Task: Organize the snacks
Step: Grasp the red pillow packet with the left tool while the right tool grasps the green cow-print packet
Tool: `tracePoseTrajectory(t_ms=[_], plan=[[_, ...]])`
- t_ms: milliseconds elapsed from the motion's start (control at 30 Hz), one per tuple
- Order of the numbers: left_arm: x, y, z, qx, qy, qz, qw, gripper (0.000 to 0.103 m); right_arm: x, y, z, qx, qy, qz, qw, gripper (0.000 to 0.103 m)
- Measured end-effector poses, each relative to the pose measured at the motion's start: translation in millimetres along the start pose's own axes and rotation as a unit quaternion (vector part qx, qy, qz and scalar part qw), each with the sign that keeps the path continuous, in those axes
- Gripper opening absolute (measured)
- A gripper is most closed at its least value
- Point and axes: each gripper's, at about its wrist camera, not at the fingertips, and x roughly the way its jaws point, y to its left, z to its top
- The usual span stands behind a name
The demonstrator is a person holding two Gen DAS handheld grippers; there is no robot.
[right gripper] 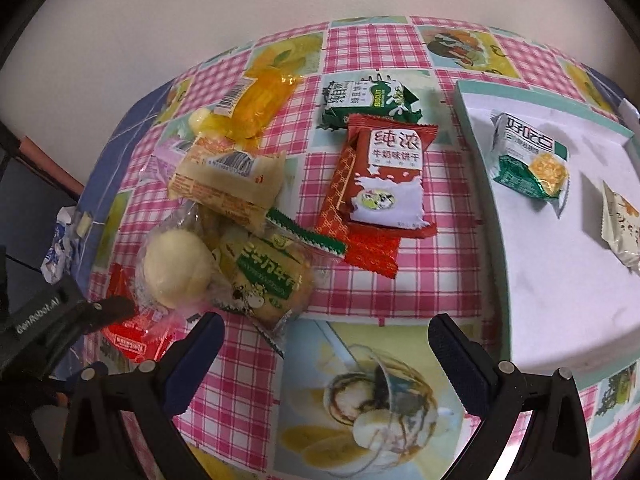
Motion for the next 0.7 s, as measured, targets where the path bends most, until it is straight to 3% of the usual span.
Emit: tracePoseTrajectory(t_ms=[333, 700], plan=[[17, -8, 10, -0.004, 0.005, 0.002, 1.0000, 0.101, 11, 8, 14, 0.004, -0.017, -0.017, 1.000, 0.096], [32, -9, 15, -0.012, 0.016, 0.009, 0.9998, 0.101, 30, 19, 23, 0.015, -0.017, -0.044, 0.999, 0.096]])
